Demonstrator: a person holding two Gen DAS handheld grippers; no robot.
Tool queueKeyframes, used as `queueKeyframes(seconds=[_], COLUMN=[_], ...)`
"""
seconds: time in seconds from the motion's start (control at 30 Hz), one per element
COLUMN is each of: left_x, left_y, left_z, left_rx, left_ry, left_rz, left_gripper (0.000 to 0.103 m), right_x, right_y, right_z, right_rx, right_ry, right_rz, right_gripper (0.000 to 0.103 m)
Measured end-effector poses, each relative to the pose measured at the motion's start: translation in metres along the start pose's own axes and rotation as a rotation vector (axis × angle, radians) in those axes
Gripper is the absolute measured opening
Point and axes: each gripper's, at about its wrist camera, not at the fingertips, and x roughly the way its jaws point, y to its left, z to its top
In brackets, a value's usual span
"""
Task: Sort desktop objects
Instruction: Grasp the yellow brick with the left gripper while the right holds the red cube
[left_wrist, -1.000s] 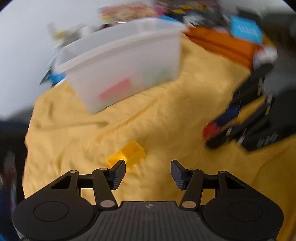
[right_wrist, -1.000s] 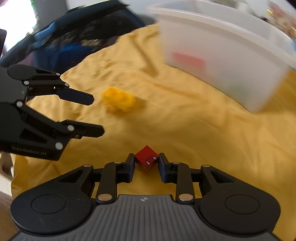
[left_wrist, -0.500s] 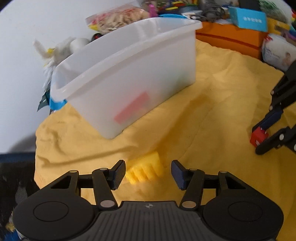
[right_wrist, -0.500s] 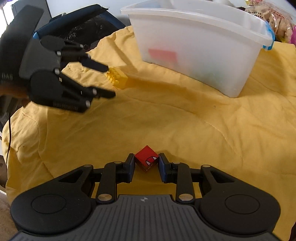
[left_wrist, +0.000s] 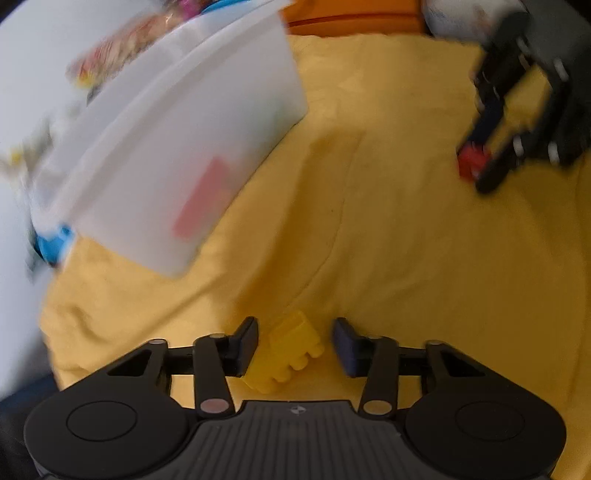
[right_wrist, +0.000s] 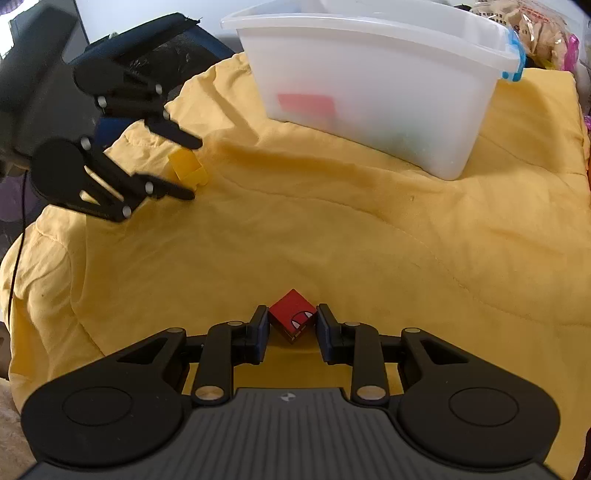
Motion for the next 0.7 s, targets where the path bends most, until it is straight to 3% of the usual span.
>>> queueKeyframes(seconds=[0.2,0.37,0.47,0.63,0.7], left_x=[-0.013,-0.036,-0.038,-0.033,-0.030], left_y=[0.003,-0.031,-0.056,-0.074,-0.067], left_z=[-0.005,-0.018,-0.022,-0.027,-0.027], left_rx=[-0.308,-0.701,-0.879,-1.026,-1.045], left_ry=[-0.038,-0.137,-0.157,-0.158,-0.143], left_rz=[-0.076,-0.240,-0.331,-0.311,-0.251], left_gripper=[0.036,0.036,0.036,0.037,0.037], right_x=[-0.001,-0.005,-0.005,-0.006,-0.005], right_y=[0.001,-0.001,-0.004,-0.004,-0.002], right_z=[0.000,-0.001,-0.003,-0.005,-0.005], right_rx=[-0.012,-0.010,0.006,0.002,-0.009], right_ry=[-0.007,-0.018,-0.018,-0.020,-0.020], right_rz=[-0.006,-0.012,-0.008,0.010,0.017], right_gripper=[0.031,0.031,0.031,0.031,0.031])
